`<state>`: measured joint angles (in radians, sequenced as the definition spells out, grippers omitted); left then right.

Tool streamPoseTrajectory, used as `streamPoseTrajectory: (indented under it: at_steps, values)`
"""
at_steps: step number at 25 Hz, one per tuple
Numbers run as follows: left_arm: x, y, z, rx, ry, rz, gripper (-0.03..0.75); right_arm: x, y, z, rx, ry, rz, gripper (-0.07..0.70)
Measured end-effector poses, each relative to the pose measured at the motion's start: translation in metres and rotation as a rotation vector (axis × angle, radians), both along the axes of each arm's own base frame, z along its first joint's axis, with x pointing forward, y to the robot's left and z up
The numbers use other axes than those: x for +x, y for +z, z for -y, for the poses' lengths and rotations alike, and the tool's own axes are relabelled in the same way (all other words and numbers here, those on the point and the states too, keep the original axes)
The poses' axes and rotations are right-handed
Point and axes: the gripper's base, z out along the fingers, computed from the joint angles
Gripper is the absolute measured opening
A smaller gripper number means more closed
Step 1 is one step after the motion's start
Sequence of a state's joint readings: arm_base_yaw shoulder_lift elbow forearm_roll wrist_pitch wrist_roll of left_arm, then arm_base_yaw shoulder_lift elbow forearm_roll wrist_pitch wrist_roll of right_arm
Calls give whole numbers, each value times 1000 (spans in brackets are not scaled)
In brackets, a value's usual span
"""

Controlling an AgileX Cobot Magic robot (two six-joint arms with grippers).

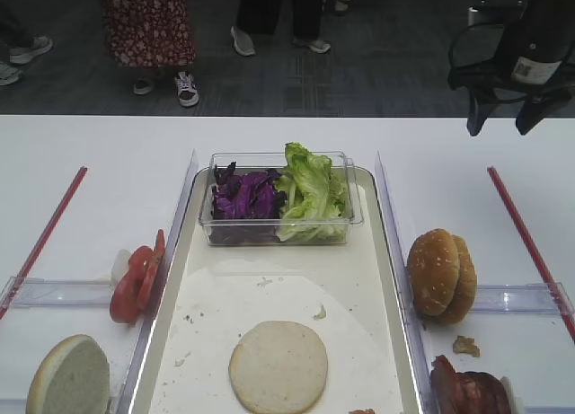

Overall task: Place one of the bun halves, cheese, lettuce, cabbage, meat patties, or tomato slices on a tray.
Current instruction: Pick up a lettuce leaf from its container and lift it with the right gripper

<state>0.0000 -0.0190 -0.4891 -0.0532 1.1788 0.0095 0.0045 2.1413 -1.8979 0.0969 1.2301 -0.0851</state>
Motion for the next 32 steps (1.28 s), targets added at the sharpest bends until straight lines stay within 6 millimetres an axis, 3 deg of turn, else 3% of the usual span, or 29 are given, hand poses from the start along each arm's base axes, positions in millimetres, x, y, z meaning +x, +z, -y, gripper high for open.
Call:
streamPoseTrajectory:
  at_steps: [6,25,32]
  values:
    - [0,0,0,2,3,0,412,0,0,-13,31,14,-1,467]
    - [0,0,-2,-5,28,-1,412,-25,1,-140,73,234,-19,433]
    - [0,0,-2,-5,28,-1,412,-37,-3,-172,110,272,-42,433]
